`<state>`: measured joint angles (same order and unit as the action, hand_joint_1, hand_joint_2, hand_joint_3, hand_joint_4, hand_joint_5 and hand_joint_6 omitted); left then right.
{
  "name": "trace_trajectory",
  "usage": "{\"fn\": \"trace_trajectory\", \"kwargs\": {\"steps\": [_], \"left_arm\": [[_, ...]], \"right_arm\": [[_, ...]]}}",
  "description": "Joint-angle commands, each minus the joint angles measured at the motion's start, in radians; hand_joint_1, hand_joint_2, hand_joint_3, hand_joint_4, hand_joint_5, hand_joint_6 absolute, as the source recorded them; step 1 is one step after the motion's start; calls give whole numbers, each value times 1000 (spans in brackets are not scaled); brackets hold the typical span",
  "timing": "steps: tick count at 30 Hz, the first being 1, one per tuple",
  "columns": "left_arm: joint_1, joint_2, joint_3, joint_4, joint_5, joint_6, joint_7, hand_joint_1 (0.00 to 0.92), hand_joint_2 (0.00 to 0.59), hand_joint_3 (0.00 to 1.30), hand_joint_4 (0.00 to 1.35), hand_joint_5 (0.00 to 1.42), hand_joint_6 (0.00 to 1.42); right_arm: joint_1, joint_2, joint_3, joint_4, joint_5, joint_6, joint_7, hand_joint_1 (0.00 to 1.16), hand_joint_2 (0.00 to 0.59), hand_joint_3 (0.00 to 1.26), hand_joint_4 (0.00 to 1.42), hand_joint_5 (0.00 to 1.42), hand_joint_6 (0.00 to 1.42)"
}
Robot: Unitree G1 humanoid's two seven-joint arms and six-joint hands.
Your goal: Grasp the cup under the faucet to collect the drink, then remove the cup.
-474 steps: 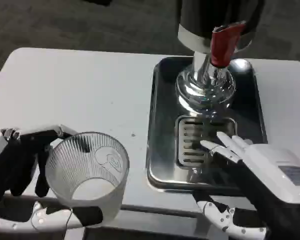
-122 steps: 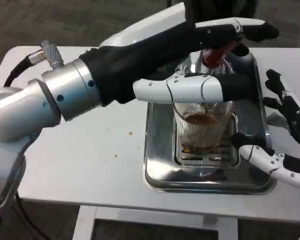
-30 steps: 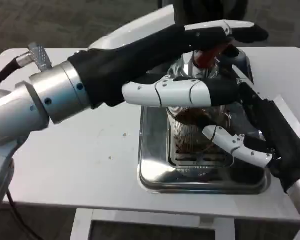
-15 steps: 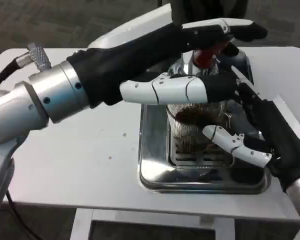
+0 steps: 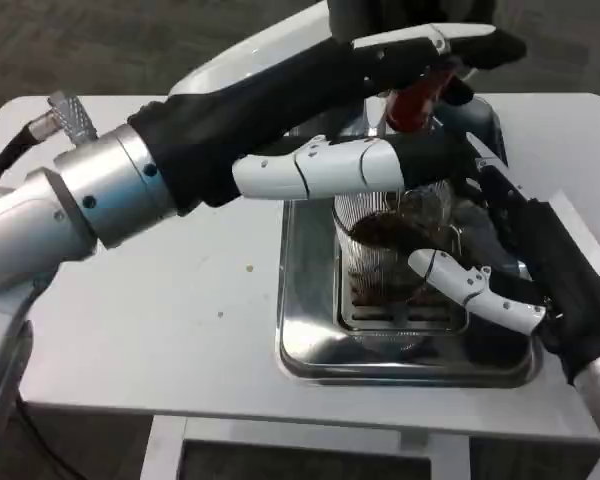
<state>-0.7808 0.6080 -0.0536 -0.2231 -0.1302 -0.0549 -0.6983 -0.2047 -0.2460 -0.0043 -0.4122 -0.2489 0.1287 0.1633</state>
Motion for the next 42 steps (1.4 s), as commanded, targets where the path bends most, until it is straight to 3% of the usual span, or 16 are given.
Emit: {"fn": "trace_trajectory", "kwargs": {"steps": [1,26,42], "left_arm": [[29,-8,22,16,-8,-27,-4,0,75,147,98,212,190],[21,-50,103,40,-37,-104,24,0,73,128,48,208,220],[69,-33,190,-53,-86,-81,40,0,87,167,99,244,255]], "right_arm": [[6,4,3,-2,4,10,-8,542,267,64,63,147,212],[-5,8,16,1,-5,26,-23,541,270,66,64,147,211],[-13,7,15,-4,-1,34,-26,535,279,74,64,147,211]]}}
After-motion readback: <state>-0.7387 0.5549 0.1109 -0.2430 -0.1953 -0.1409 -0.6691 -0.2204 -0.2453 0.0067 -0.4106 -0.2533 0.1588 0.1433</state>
